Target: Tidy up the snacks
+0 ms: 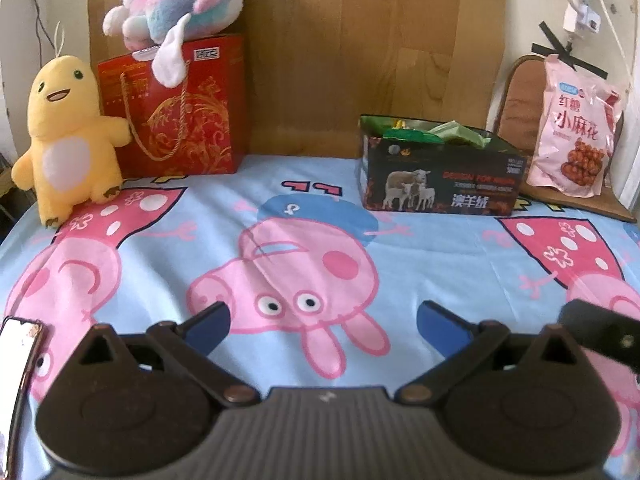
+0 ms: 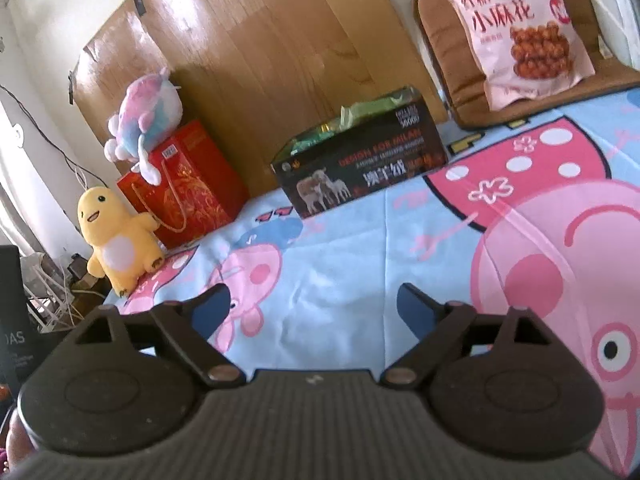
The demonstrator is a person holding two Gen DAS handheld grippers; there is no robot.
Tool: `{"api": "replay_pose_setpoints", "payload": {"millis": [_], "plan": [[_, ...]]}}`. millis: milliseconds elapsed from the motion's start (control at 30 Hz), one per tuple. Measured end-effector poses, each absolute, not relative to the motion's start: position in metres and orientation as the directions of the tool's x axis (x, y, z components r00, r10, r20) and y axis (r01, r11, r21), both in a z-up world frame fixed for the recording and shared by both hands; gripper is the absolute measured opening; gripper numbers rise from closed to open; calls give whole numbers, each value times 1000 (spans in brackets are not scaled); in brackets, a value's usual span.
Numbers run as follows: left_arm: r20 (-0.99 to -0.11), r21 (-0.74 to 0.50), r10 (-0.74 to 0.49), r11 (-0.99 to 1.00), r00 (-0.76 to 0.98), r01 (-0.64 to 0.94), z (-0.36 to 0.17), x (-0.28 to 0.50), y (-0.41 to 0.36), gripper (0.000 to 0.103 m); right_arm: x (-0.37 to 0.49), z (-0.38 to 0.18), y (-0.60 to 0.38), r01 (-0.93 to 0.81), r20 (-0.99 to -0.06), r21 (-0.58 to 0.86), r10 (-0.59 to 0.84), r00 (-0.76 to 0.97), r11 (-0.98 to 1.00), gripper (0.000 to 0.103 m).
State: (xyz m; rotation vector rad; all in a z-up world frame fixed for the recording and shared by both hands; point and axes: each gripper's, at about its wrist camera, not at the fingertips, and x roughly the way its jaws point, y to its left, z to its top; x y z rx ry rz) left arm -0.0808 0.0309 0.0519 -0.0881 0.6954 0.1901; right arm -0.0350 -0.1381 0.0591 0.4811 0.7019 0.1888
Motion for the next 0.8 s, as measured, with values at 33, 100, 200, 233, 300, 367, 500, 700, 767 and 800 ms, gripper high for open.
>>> {"api": "replay_pose_setpoints", "payload": {"millis": [33, 100, 200, 233, 300, 367, 500, 700, 767, 800], "plan": [[-647, -23, 141, 979, 750, -204, 52, -81, 32, 103, -36, 60, -138, 0, -570, 482, 314, 759, 876, 96], [-649, -32, 138, 978, 748, -208, 51, -83, 34, 103, -37, 60, -139, 12, -566, 478, 298, 769, 878, 98], [-640, -22, 161, 973, 751, -228, 49, -85, 35, 103, -38, 60, -138, 39, -570, 464, 264, 778, 885, 99], [-635, -15, 175, 971, 752, -238, 49, -86, 35, 103, -38, 59, -138, 43, -572, 461, 260, 778, 886, 99], [-623, 9, 207, 966, 754, -258, 48, -87, 36, 103, -38, 56, -138, 46, -580, 463, 263, 771, 885, 99], [-618, 17, 222, 963, 754, -270, 48, -88, 37, 103, -37, 55, -138, 46, -585, 465, 268, 766, 884, 99], [-616, 27, 255, 952, 745, -304, 47, -86, 43, 103, -37, 54, -133, 33, -591, 449, 270, 760, 893, 99], [-610, 79, 320, 935, 725, -346, 46, -82, 48, 103, -35, 49, -129, 8, -595, 450, 293, 748, 893, 99], [-608, 92, 335, 930, 720, -355, 45, -80, 48, 103, -34, 47, -128, 0, -599, 452, 303, 742, 892, 99], [-607, 100, 342, 928, 717, -358, 45, -78, 48, 103, -33, 47, -127, -4, -600, 452, 307, 739, 892, 99]]}}
